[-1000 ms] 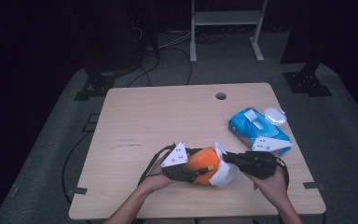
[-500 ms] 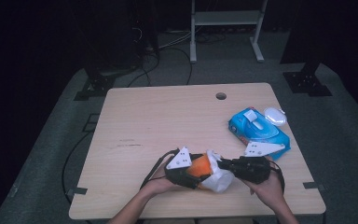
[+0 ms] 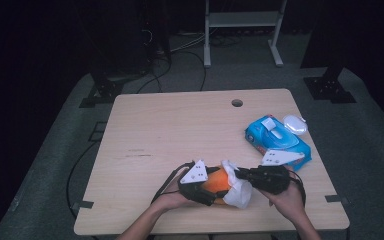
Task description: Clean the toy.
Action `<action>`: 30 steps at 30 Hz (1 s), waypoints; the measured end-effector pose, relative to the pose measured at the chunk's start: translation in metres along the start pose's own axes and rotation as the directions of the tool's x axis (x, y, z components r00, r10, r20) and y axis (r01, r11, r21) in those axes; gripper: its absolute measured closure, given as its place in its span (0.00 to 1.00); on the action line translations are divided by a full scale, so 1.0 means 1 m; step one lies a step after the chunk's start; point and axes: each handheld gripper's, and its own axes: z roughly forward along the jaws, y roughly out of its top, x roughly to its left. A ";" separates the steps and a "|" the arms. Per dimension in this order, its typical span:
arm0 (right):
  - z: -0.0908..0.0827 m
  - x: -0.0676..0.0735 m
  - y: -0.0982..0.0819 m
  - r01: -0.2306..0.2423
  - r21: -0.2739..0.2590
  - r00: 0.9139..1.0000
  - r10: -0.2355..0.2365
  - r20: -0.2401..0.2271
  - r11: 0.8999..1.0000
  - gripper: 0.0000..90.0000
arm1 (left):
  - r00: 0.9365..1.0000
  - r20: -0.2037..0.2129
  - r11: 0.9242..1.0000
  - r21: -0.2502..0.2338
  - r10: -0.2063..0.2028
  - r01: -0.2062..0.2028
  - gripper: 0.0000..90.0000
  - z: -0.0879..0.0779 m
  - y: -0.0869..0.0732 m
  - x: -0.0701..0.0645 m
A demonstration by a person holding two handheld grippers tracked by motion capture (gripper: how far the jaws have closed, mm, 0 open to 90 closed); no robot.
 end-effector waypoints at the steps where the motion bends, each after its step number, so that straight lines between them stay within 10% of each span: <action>1: 0.004 -0.001 -0.003 0.001 0.013 1.000 0.000 -0.005 1.000 0.96 | 1.000 0.006 1.000 0.001 -0.012 0.012 0.21 -0.002 0.001 0.002; 10: -0.004 -0.006 -0.016 -0.040 0.033 0.999 0.040 -0.023 0.999 0.96 | 0.990 0.033 0.989 0.054 -0.136 0.134 0.11 -0.018 -0.004 0.017; 18: -0.003 0.010 -0.001 -0.014 -0.024 0.997 0.012 -0.074 1.000 0.96 | 0.995 0.034 0.995 0.048 -0.092 0.091 0.28 -0.013 -0.004 0.015; 30: -0.016 -0.013 -0.015 -0.053 -0.001 0.997 0.053 0.052 0.999 0.96 | 0.996 0.051 0.997 0.038 -0.067 0.066 0.27 -0.014 -0.007 0.015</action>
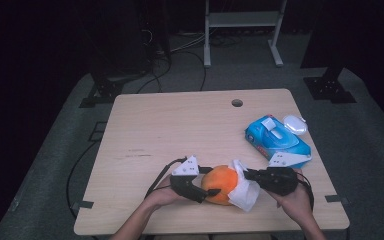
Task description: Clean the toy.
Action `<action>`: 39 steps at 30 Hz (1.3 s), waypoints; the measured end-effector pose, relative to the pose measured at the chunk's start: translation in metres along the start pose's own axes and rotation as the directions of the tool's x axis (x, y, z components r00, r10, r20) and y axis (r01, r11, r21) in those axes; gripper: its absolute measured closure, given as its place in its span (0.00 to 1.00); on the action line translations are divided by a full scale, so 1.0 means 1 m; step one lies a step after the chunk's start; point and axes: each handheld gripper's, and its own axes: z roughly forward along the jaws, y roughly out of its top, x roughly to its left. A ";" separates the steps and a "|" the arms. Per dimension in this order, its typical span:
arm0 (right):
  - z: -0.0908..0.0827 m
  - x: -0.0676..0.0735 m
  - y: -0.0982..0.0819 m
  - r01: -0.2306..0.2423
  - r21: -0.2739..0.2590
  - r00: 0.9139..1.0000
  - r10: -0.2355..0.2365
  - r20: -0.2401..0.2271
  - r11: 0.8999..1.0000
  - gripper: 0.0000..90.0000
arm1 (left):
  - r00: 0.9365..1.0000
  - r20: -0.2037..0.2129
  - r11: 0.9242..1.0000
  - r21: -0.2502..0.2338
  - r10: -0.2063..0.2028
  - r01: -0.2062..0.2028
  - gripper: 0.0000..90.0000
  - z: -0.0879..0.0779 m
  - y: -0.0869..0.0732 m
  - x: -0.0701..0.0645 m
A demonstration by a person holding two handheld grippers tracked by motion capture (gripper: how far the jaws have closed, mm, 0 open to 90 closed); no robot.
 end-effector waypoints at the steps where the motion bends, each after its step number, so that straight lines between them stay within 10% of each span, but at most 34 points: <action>1: 0.000 0.001 0.002 0.001 -0.012 1.000 -0.001 -0.008 1.000 0.96 | 1.000 -0.003 1.000 0.001 0.001 -0.001 0.27 0.001 0.000 -0.001; 21: 0.014 0.025 0.011 0.096 0.005 0.994 -0.096 -0.061 0.995 0.96 | 1.000 -0.014 1.000 0.012 0.021 -0.021 0.26 0.004 0.001 -0.004; 28: 0.004 -0.002 0.000 -0.005 -0.010 1.000 0.005 -0.028 1.000 0.96 | 1.000 -0.019 1.000 0.009 0.013 -0.013 0.27 0.005 0.002 -0.003; 34: 0.015 0.019 0.011 0.056 -0.018 0.995 -0.058 -0.082 0.998 0.96 | 0.999 -0.026 0.999 0.026 0.040 -0.039 0.25 0.009 0.003 -0.009; 39: 0.017 0.014 0.008 0.057 0.013 0.997 -0.056 -0.058 0.998 0.96 | 1.000 -0.002 1.000 0.007 -0.027 0.027 0.19 0.001 0.002 0.000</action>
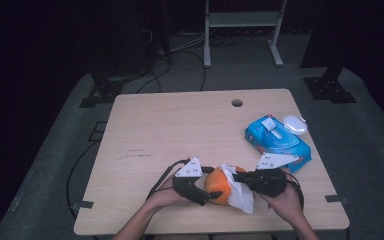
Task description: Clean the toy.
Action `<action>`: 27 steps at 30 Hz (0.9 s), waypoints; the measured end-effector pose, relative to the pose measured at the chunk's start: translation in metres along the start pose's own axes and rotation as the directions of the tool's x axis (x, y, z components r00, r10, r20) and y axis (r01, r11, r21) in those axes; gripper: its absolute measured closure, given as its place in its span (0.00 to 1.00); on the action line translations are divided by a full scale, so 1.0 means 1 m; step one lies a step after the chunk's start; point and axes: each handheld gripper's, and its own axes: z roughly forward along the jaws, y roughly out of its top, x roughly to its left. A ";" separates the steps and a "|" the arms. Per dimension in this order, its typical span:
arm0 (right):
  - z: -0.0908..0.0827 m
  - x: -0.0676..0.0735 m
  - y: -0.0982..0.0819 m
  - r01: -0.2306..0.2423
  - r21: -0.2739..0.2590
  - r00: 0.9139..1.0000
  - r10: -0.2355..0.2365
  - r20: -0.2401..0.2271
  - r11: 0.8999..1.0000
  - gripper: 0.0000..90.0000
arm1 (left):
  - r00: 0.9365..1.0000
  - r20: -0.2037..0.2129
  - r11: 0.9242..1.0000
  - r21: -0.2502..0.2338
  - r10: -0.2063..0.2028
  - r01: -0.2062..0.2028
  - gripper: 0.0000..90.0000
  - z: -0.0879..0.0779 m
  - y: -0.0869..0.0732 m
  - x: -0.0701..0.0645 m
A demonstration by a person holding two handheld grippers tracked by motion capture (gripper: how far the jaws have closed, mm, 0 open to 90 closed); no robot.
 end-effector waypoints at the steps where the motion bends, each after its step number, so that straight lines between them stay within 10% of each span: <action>1: -0.003 -0.002 -0.001 -0.009 -0.004 1.000 0.009 0.007 1.000 0.96 | 1.000 0.005 1.000 0.002 -0.008 0.008 0.19 -0.001 -0.001 0.002; 11: -0.003 0.017 0.013 0.038 -0.034 0.999 -0.039 -0.030 0.999 0.96 | 0.999 -0.001 0.999 0.010 0.043 -0.043 0.42 0.006 0.007 -0.007; 20: -0.013 -0.006 0.003 -0.033 -0.015 0.999 0.033 0.025 0.999 0.96 | 0.999 -0.017 0.999 0.030 -0.032 0.032 0.23 0.005 -0.001 0.000; 27: -0.011 0.004 0.008 0.004 -0.010 1.000 -0.004 0.021 1.000 0.96 | 1.000 -0.017 1.000 0.011 -0.006 0.006 0.46 0.008 0.003 -0.006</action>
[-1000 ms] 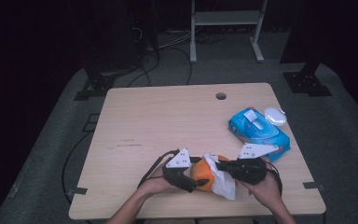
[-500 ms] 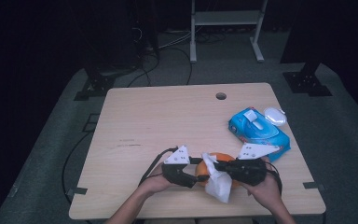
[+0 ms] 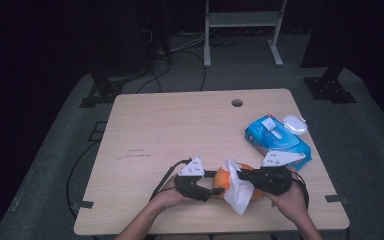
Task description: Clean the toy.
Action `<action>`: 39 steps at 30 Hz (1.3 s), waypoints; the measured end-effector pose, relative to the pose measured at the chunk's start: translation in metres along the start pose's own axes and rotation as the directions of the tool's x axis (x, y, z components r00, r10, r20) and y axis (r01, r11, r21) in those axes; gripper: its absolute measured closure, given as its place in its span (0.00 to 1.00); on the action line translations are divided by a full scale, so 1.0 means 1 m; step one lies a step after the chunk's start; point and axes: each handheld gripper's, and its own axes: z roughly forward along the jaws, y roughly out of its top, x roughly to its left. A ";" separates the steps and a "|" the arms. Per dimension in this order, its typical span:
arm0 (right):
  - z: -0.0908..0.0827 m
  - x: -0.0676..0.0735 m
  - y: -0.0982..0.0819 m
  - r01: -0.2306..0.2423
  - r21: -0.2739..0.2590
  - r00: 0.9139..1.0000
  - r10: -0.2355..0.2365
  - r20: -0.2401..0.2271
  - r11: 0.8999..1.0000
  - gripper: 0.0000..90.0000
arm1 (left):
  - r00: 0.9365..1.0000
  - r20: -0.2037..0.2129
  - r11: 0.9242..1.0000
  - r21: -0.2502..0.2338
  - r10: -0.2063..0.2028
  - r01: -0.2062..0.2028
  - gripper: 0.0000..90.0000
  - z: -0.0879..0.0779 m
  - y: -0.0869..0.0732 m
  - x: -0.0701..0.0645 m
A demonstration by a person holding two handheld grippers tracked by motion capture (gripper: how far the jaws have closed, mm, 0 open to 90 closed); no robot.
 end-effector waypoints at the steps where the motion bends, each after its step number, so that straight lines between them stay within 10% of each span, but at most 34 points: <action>1: 0.000 0.005 0.002 0.021 -0.001 1.000 -0.021 -0.003 1.000 0.96 | 1.000 0.004 1.000 -0.005 0.007 -0.007 0.47 0.000 0.002 -0.001; 7: 0.016 0.030 0.007 0.116 0.049 0.993 -0.115 -0.012 0.992 0.96 | 0.999 0.001 0.998 0.018 0.053 -0.054 0.47 0.006 0.001 -0.007; 17: -0.013 -0.012 -0.006 -0.016 0.025 0.998 0.014 0.068 1.000 0.96 | 0.999 0.028 1.000 -0.009 -0.027 0.027 0.31 0.007 -0.001 -0.002; 27: 0.008 0.010 -0.003 0.052 0.059 0.999 -0.053 0.006 0.997 0.96 | 1.000 0.022 1.000 -0.010 -0.017 0.017 0.36 0.008 0.000 -0.008; 39: -0.019 -0.015 -0.019 -0.010 0.046 0.997 0.006 0.079 0.999 0.96 | 0.999 0.028 1.000 0.000 -0.018 0.018 0.23 0.009 -0.002 -0.005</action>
